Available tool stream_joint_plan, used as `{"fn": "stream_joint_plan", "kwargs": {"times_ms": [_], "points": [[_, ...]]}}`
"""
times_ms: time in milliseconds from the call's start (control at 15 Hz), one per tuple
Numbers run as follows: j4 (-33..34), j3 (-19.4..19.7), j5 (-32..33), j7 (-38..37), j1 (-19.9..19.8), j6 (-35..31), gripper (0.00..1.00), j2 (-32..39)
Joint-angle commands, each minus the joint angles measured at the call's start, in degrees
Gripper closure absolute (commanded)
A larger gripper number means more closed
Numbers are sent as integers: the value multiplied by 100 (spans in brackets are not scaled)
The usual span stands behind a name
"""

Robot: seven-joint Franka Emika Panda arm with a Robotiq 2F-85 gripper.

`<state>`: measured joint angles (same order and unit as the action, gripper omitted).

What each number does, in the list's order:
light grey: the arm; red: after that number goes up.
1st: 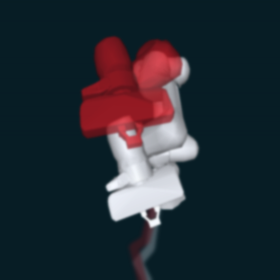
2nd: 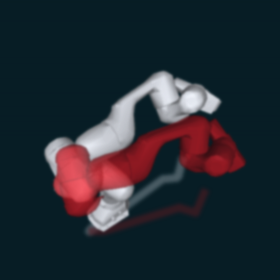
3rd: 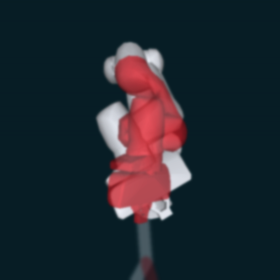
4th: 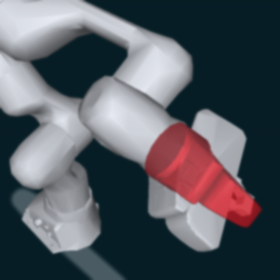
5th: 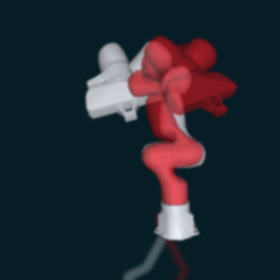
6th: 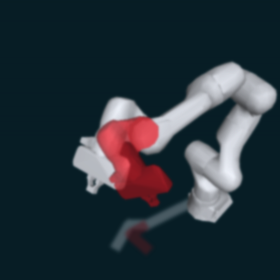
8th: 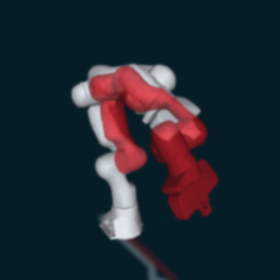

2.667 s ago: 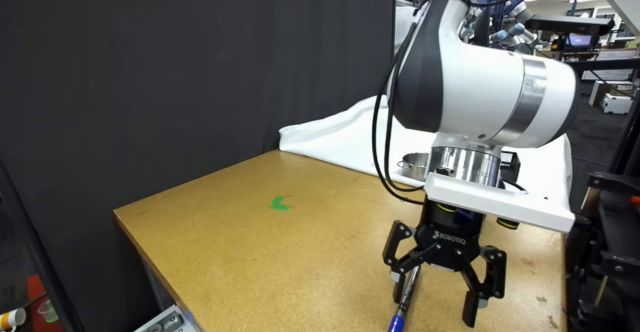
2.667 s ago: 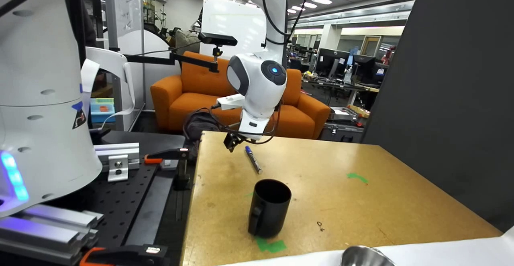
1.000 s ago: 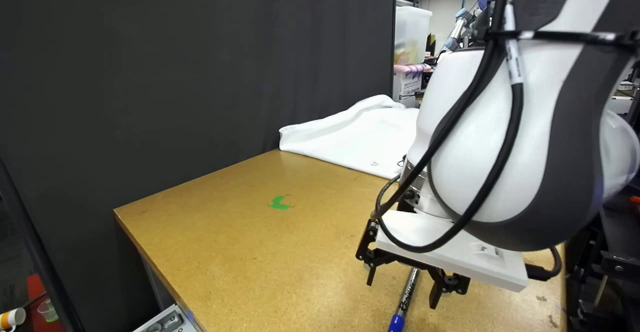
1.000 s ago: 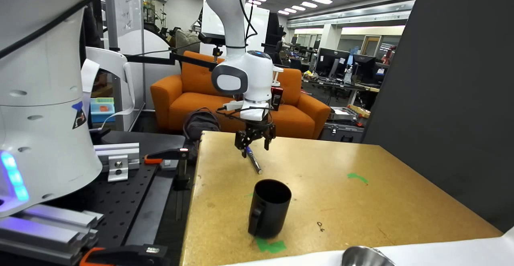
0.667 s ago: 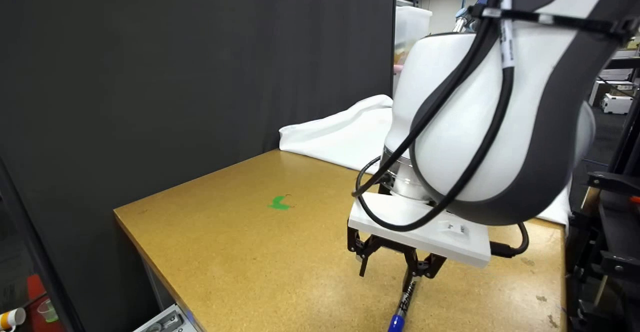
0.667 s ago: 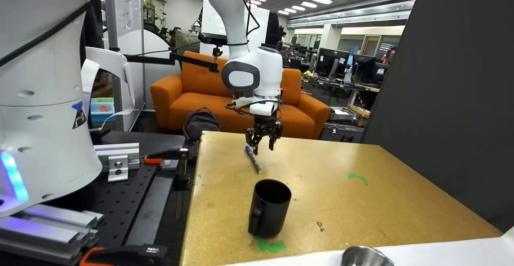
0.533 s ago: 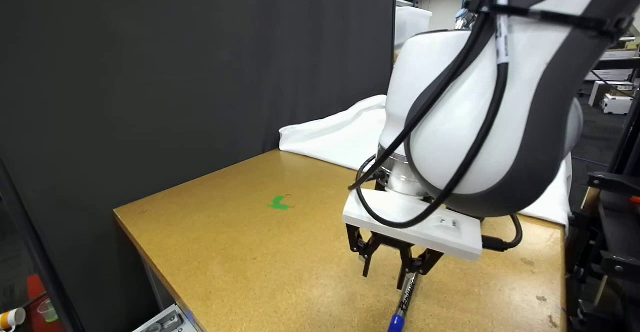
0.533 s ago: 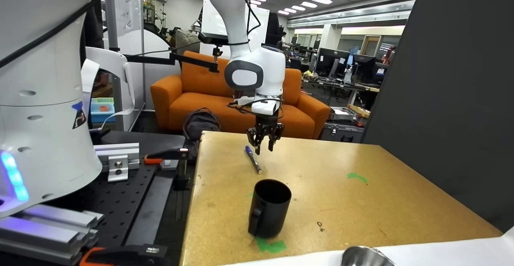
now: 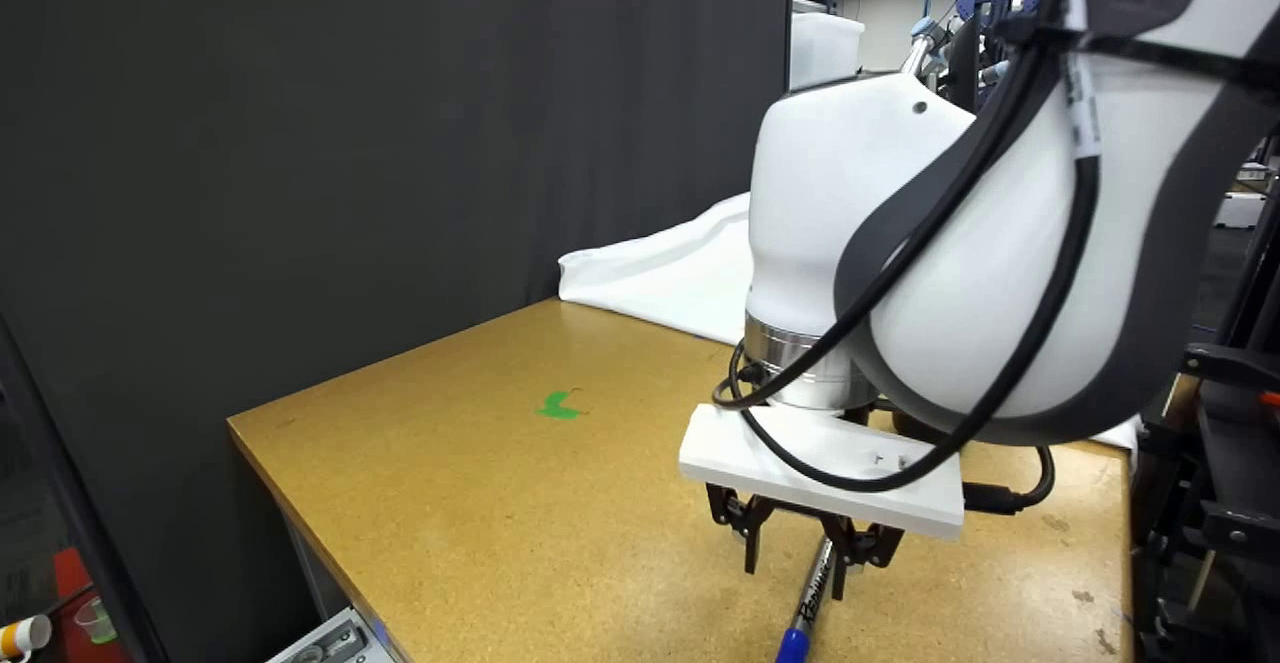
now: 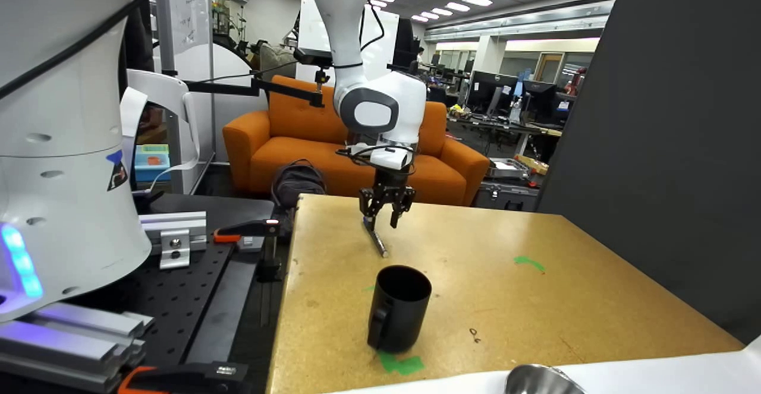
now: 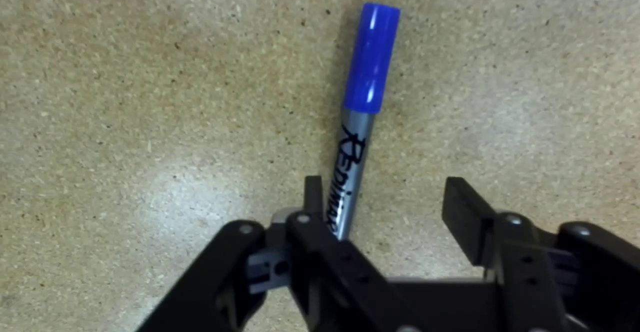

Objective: Pur the marker in the mug

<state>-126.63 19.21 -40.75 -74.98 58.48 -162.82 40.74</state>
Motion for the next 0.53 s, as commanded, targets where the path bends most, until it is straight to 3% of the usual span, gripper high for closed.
{"fn": "stream_joint_plan", "kwargs": {"times_ms": [0,67,133,200,333,467], "points": [[-116,-429,677,-562,-532,182,5,-215],[-114,-547,817,-694,-661,180,1,-204],[-117,-671,928,-797,-795,86,23,-190],[-90,-825,1027,-832,-976,18,36,-151],[-89,-1107,1200,-865,-1296,-166,42,-106],[-108,-1382,1305,-859,-1620,-316,58,-68]]}}
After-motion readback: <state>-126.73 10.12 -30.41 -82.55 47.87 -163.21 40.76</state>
